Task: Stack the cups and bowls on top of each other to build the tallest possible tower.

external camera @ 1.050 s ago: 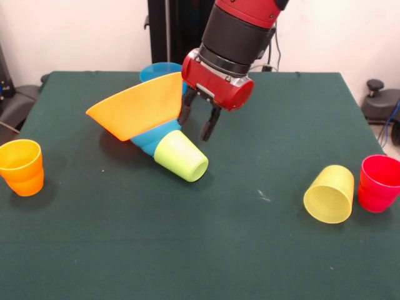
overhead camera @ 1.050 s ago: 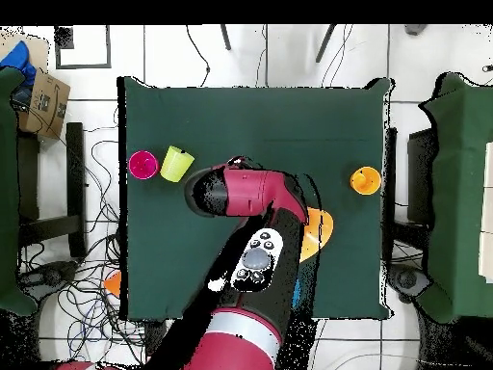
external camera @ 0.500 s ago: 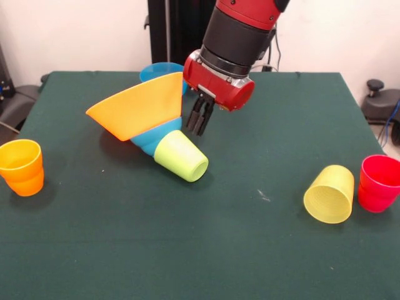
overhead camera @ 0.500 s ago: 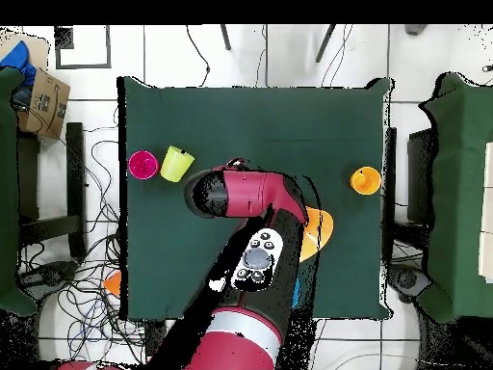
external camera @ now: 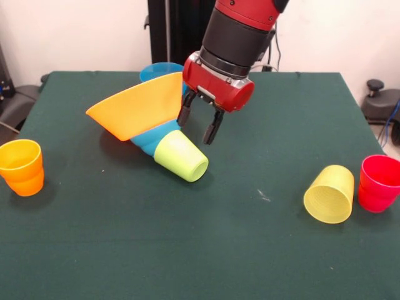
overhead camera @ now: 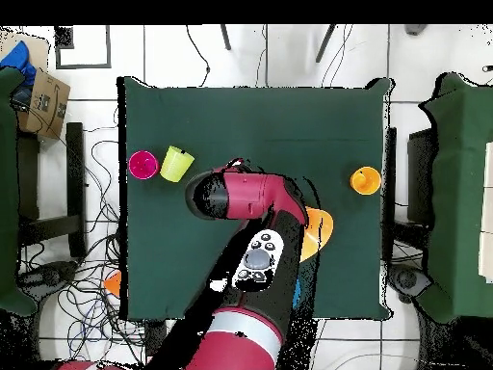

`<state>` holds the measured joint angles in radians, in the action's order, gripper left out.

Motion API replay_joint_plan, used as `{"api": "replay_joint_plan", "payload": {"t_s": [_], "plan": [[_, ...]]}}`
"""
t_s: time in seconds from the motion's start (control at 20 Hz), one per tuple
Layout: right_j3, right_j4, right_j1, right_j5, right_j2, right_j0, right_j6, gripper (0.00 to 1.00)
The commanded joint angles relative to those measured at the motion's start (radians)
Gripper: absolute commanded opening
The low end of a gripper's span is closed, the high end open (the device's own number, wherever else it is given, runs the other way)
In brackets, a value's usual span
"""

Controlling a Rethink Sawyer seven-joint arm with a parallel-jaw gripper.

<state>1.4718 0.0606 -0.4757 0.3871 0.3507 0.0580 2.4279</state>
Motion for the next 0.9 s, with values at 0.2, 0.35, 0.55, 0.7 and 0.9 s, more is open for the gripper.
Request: {"api": "replay_joint_plan", "payload": {"t_s": [0.2,0.35,0.55,0.7,0.9], "plan": [[0.062,0.027,0.025,-0.044,-0.128,-0.026,0.019,1.0],[0.061,0.032,0.025,-0.046,-0.125,-0.029,0.014,1.0],[0.067,0.045,0.026,-0.059,-0.087,-0.007,0.032,1.0],[0.08,0.043,0.004,-0.039,-0.083,-0.008,0.028,1.0],[0.088,0.041,-0.001,-0.036,-0.095,-0.023,0.019,1.0]]}}
